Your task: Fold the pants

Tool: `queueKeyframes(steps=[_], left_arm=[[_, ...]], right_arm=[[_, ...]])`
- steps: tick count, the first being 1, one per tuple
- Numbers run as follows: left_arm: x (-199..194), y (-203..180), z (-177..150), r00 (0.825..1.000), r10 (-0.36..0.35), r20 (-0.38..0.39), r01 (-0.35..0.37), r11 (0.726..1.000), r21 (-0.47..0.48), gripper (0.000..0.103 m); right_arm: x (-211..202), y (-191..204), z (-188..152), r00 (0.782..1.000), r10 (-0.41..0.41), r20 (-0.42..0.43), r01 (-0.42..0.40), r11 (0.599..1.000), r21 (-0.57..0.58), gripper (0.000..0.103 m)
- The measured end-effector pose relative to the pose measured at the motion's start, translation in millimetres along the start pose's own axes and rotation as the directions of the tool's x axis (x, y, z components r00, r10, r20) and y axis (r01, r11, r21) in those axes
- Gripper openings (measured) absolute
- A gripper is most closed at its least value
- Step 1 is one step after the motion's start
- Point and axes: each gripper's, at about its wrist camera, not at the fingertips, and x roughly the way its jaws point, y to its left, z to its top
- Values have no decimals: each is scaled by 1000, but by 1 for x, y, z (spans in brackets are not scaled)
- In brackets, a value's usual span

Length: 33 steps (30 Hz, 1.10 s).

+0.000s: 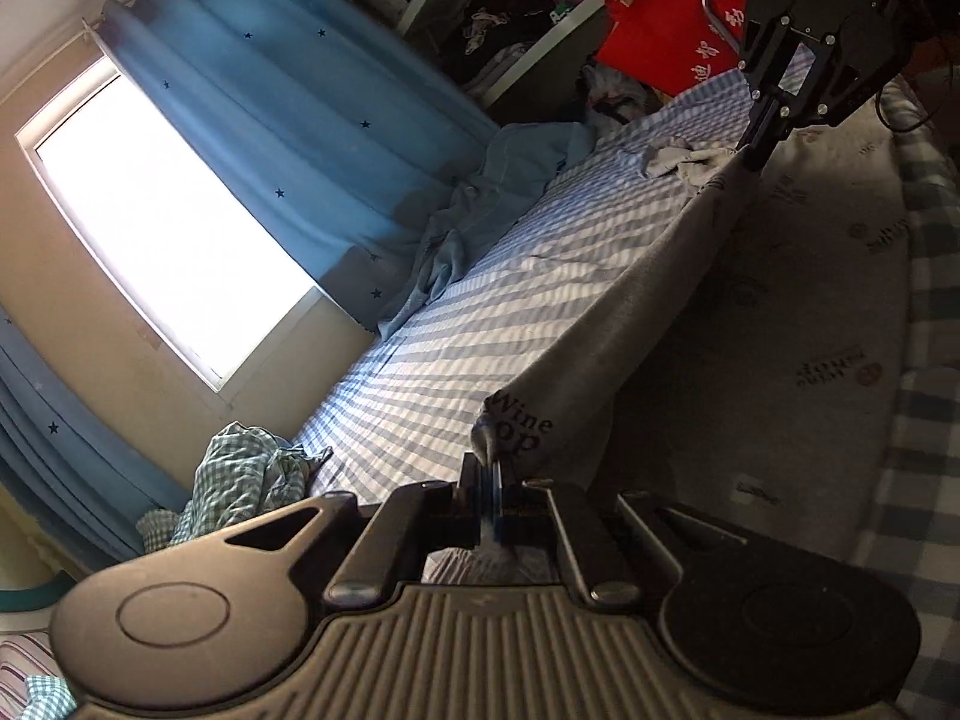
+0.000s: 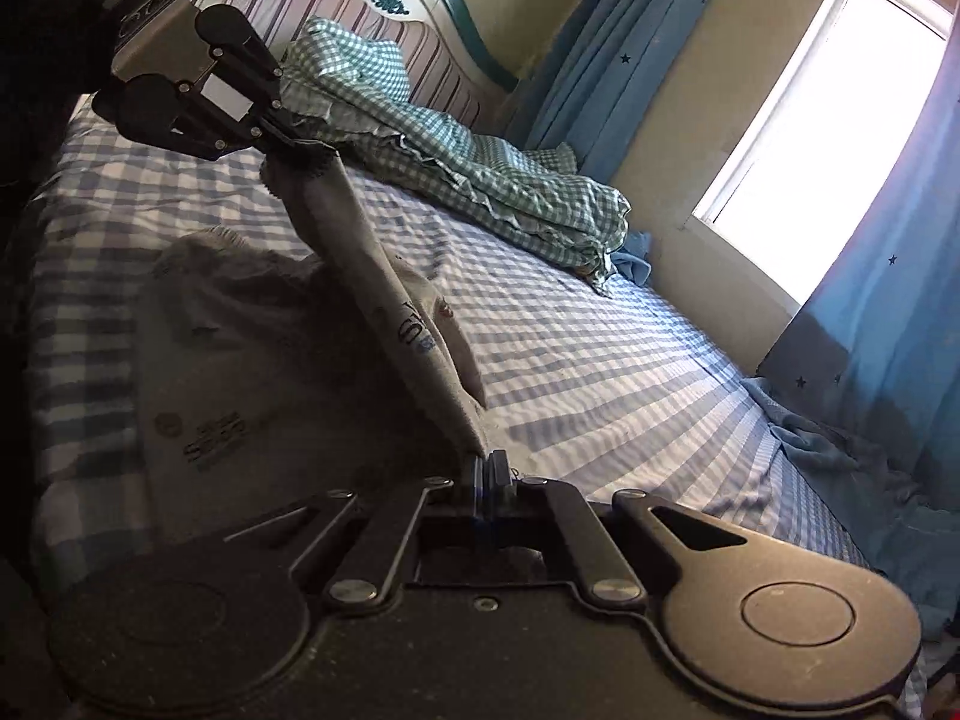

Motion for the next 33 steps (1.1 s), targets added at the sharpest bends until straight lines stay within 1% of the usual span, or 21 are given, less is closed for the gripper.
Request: queueKeyframes(steps=[2,4,6,10,13,17,21,25,27,30,33], left_arm=[[-4,-17,-9,1000,1,-7,-1,1000,29,3],[-4,-33,-16,1000,5,-20,-3,998,66,3],[-4,-47,-23,1000,8,-27,-5,996,93,3],[-9,-64,-32,999,24,-23,-20,990,139,3],[-11,-68,-38,999,14,-34,-10,992,125,3],[-16,-76,-47,999,23,-36,-18,990,140,2],[-20,-76,-50,998,56,-20,-51,979,196,2],[-25,-67,-51,997,81,-17,-75,974,215,2],[-24,-67,-55,997,64,-35,-55,974,222,2],[-22,-74,-66,997,5,-75,12,975,223,2],[-22,-82,-74,995,-17,-94,36,978,205,3]], right_arm=[[-5,21,-8,1000,-1,-21,0,1000,-17,0],[-5,44,-17,999,-11,-37,9,998,-59,0],[-5,57,-24,999,-20,-41,17,998,-66,0],[-4,69,-33,998,-51,-37,48,997,-65,0],[-6,77,-35,998,-42,-38,39,996,-84,0],[-10,84,-37,999,-30,-38,27,995,-98,0],[-13,90,-35,999,-25,-39,21,994,-109,0],[-19,94,-27,1000,1,-24,-4,994,-112,0],[-18,99,-25,999,16,-27,-19,992,-123,0],[-12,107,-26,998,39,-45,-44,991,-122,0],[-12,111,-29,997,44,-61,-51,992,-119,0]])
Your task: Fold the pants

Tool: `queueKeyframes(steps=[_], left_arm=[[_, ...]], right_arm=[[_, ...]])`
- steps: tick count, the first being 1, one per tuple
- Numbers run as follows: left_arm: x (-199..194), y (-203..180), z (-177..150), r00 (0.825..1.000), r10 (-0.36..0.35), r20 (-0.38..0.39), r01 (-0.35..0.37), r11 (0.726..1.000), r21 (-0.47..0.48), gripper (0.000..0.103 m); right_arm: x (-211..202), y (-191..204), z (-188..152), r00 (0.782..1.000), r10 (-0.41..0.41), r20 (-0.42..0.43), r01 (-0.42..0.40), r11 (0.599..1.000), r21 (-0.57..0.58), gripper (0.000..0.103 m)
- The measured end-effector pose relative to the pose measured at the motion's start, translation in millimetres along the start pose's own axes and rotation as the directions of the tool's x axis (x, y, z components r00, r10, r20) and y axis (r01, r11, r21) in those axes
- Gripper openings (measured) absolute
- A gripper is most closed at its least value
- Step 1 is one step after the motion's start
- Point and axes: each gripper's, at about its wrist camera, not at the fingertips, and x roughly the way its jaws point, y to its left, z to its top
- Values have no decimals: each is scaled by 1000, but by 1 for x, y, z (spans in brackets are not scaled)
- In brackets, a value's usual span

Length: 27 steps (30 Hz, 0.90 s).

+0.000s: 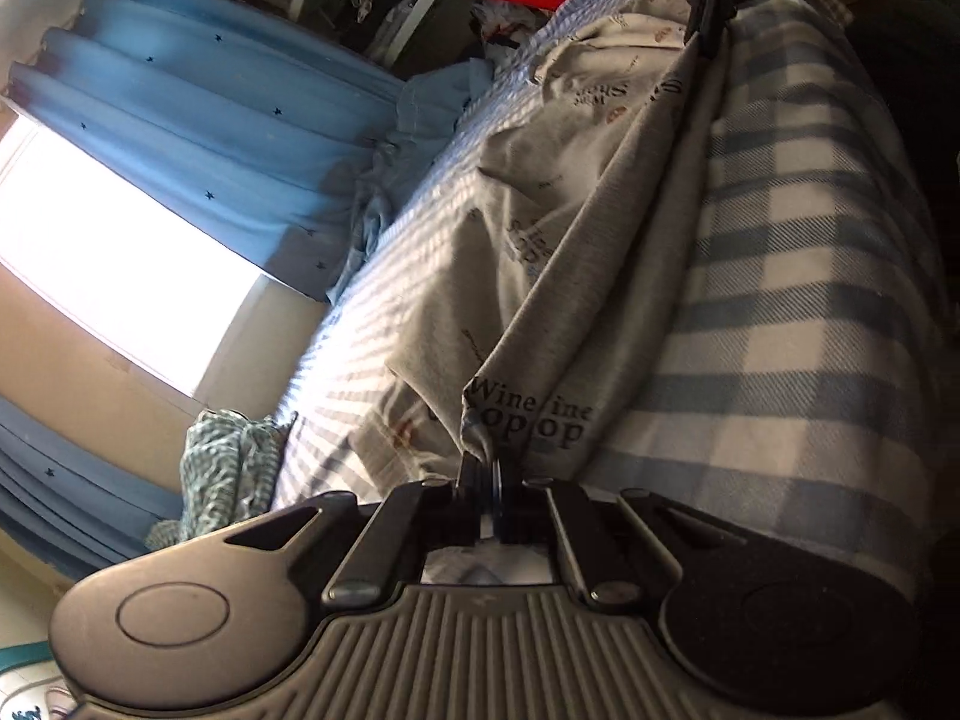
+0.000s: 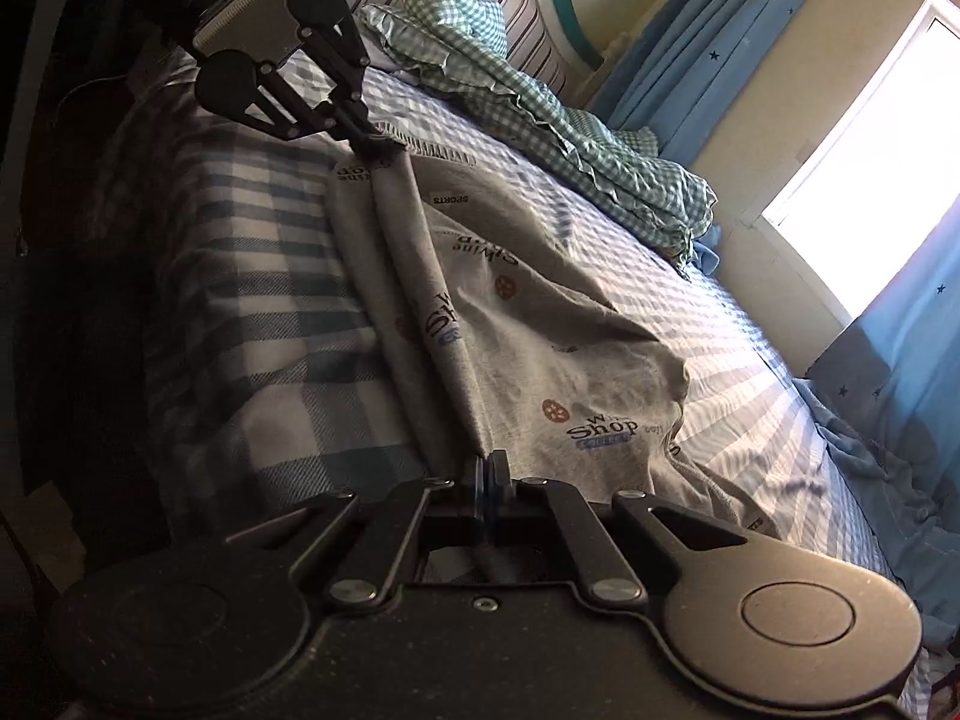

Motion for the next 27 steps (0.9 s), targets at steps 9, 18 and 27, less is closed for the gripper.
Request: queueKeyframes(steps=[9,18,27], left_arm=[[-19,27,7,998,-70,1,68,964,-256,63],[-47,65,57,986,-65,151,141,804,-578,93],[32,23,93,976,-206,-67,87,657,-748,97]], right_arm=[[0,2,-3,1000,16,-7,-15,1000,12,18],[-27,-33,-8,997,-67,46,58,982,177,67],[15,-80,-39,968,-198,-151,237,918,318,78]])
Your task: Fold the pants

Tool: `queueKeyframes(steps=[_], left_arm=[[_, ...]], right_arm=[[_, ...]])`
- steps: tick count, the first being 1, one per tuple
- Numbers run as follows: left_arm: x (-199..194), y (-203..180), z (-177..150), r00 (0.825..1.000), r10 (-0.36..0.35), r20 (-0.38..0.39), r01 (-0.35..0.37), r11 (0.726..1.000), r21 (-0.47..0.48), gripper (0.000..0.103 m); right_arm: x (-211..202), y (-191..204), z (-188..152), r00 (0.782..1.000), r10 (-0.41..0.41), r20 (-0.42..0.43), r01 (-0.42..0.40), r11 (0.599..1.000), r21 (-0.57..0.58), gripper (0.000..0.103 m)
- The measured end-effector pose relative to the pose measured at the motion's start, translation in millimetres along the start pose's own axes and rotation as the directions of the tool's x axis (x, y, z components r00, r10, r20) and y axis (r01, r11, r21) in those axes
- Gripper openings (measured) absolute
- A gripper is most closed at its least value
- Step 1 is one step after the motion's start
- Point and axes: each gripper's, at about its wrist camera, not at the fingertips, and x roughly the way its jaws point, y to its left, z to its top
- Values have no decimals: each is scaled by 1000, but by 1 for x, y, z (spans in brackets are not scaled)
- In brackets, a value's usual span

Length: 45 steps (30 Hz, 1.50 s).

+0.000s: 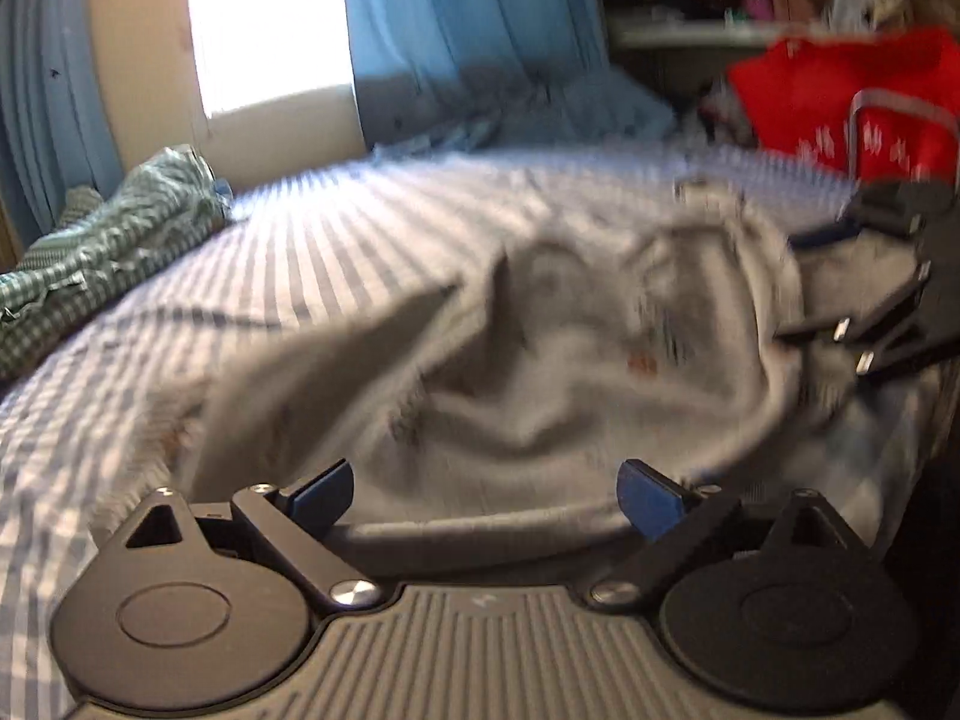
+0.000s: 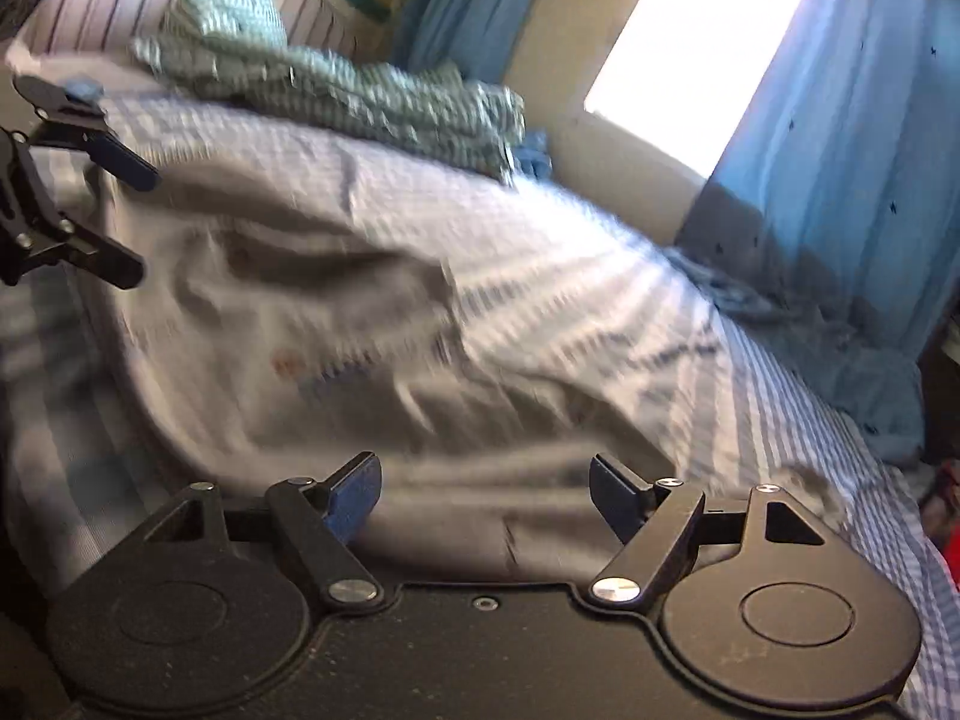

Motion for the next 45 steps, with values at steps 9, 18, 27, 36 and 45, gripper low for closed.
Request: queueKeyframes(steps=[9,18,27,36,45], left_arm=[[-13,-30,40,995,-36,90,45,994,-101,103],[49,-145,94,976,-170,138,163,985,57,91],[75,-161,98,983,-184,-8,184,982,39,79],[68,-164,94,986,-162,-37,165,983,83,73],[62,-189,89,999,-30,-22,35,967,251,11]], right_arm=[[-39,-94,-44,1000,-9,-3,9,993,120,102],[48,-237,-9,989,12,-144,31,955,295,90],[137,-270,18,941,142,-308,-10,920,392,69],[168,-283,15,915,111,-389,85,887,454,61],[217,-295,9,846,76,-527,189,883,430,4]])
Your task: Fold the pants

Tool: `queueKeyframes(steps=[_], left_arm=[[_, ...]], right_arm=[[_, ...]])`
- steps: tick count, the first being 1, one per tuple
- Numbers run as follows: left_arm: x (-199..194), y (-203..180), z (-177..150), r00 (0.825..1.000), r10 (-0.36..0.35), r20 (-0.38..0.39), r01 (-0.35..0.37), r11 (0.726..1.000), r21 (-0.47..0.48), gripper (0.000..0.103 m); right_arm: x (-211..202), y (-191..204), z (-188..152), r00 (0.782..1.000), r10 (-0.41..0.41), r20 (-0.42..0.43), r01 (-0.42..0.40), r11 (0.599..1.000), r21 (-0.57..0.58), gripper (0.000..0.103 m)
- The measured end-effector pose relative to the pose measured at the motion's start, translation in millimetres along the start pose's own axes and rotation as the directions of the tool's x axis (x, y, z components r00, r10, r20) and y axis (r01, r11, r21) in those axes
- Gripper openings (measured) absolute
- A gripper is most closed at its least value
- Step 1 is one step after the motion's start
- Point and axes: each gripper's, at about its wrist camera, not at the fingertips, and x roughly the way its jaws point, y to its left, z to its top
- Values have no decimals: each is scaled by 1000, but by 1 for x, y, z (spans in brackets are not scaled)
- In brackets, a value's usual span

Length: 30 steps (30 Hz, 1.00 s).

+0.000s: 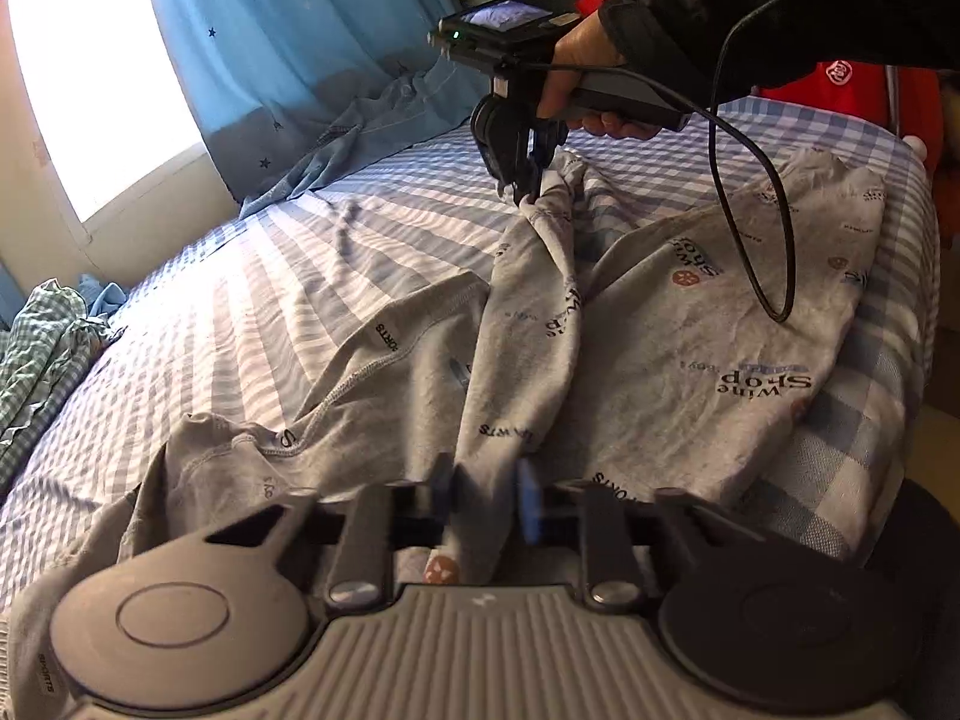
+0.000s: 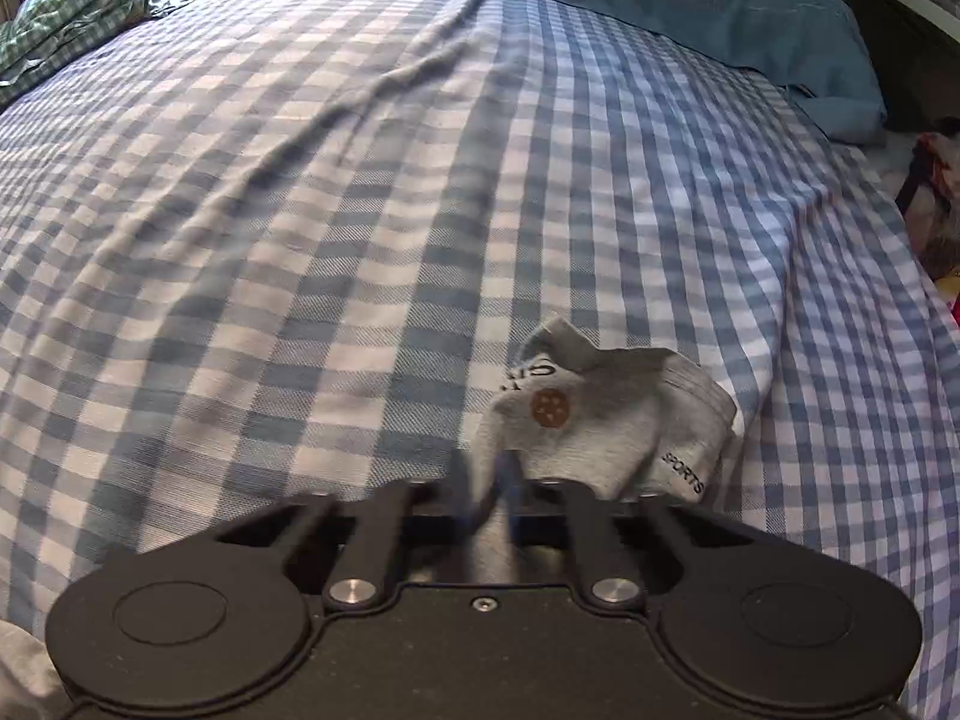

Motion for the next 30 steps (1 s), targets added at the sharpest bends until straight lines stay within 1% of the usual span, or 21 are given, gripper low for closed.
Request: queueKeyframes(steps=[1,2,5,8,10,11,14,16,18,19,20,23,25,27,29,30], left_arm=[[0,0,0,1000,-13,-4,13,1000,-7,6],[-1,2,1,1000,-25,-1,25,999,-23,3],[-4,10,3,998,-57,11,58,996,-62,1],[-15,18,3,994,-98,38,101,992,-81,1],[-23,22,4,989,-133,62,138,987,-79,1],[-27,22,4,987,-144,76,149,987,-62,1],[-37,22,-1,980,-170,99,169,986,14,1],[-40,19,-7,975,-193,106,187,980,63,1],[-40,14,-15,973,-209,95,199,974,104,1],[-38,10,-19,973,-216,82,205,971,125,1],[-36,9,-23,972,-224,69,213,967,138,1],[-30,2,-32,972,-232,28,225,962,156,1],[-29,0,-34,974,-225,25,218,962,165,1],[-29,-1,-34,975,-220,19,214,964,160,1],[-29,-3,-32,977,-212,13,207,965,163,1],[-28,-4,-32,978,-208,10,204,965,165,1]], right_arm=[[-2,-5,-2,1000,17,14,-17,1000,24,0],[-6,-12,-5,999,35,32,-37,998,56,0],[-26,-31,-15,992,69,108,-84,987,134,0],[-58,-53,-26,973,94,210,-136,971,197,0],[-85,-69,-38,954,107,280,-174,959,226,0],[-101,-76,-46,943,105,315,-185,954,236,0],[-148,-99,-83,909,88,409,-217,934,283,0],[-176,-109,-119,889,58,453,-223,921,319,0],[-195,-112,-163,878,14,478,-208,911,357,0],[-199,-112,-184,878,-5,478,-200,904,378,0],[-201,-111,-211,883,-19,469,-196,893,405,0],[-183,-107,-277,908,-44,417,-182,854,488,0],[-165,-107,-315,923,-48,381,-183,817,547,0],[-151,-108,-341,926,-36,377,-214,770,601,2],[-147,-108,-354,916,-24,402,-257,733,630,15],[-148,-108,-359,907,-20,421,-277,724,632,17]])
